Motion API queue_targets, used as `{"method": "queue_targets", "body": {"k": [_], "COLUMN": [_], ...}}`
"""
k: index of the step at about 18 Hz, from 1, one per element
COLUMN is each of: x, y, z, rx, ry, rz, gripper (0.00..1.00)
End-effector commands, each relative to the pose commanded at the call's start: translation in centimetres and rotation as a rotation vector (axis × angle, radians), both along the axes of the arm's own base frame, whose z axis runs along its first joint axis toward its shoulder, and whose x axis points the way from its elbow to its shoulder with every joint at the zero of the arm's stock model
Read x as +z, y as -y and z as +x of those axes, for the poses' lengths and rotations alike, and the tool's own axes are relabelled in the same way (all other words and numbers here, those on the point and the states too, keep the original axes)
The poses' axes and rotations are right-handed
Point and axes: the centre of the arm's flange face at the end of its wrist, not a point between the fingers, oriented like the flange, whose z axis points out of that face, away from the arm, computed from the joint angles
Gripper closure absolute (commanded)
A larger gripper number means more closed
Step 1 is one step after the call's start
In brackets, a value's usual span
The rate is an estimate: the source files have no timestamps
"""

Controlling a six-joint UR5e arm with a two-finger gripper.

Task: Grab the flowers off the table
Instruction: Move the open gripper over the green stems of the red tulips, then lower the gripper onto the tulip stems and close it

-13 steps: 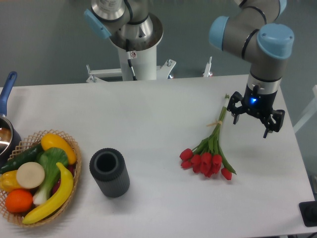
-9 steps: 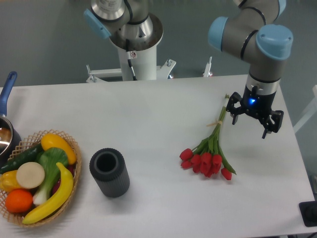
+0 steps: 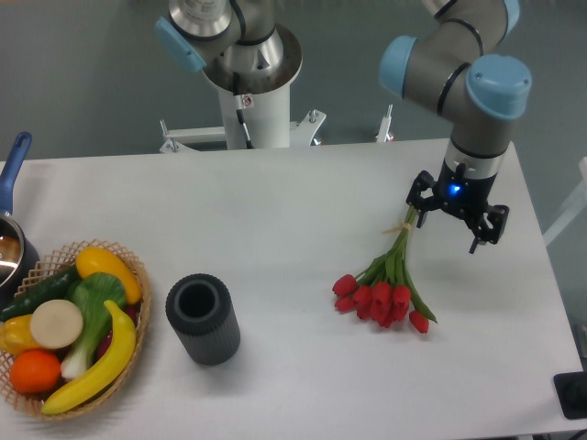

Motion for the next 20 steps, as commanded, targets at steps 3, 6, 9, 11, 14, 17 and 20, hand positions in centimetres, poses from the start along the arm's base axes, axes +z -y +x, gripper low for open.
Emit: {"method": "queue_targets", "body": {"k": [3,6,9,11,14,17,20], "x": [-0.7,-2.1,-3.8,-4.8,-5.4,-6.3,-7.4], "y": [0.0,0.1,0.4,0.5,0.0,-0.4,-0.8], "z": [0.7,1.6,2.7,3.1,3.4,3.6,3.4], "rx": [0.014,0.011,0.009,0.005,-0.001,-0.009,-0.016], "ry": [0.021,0.050,0.082,0.100,0.111,0.125,0.124], "rz": [-0.005,-0.015,-0.029,-0.037,-0.042,-0.047,-0.048], "gripper": [0.00,0.00,0.00,0.00,0.00,0.00,0.00]}}
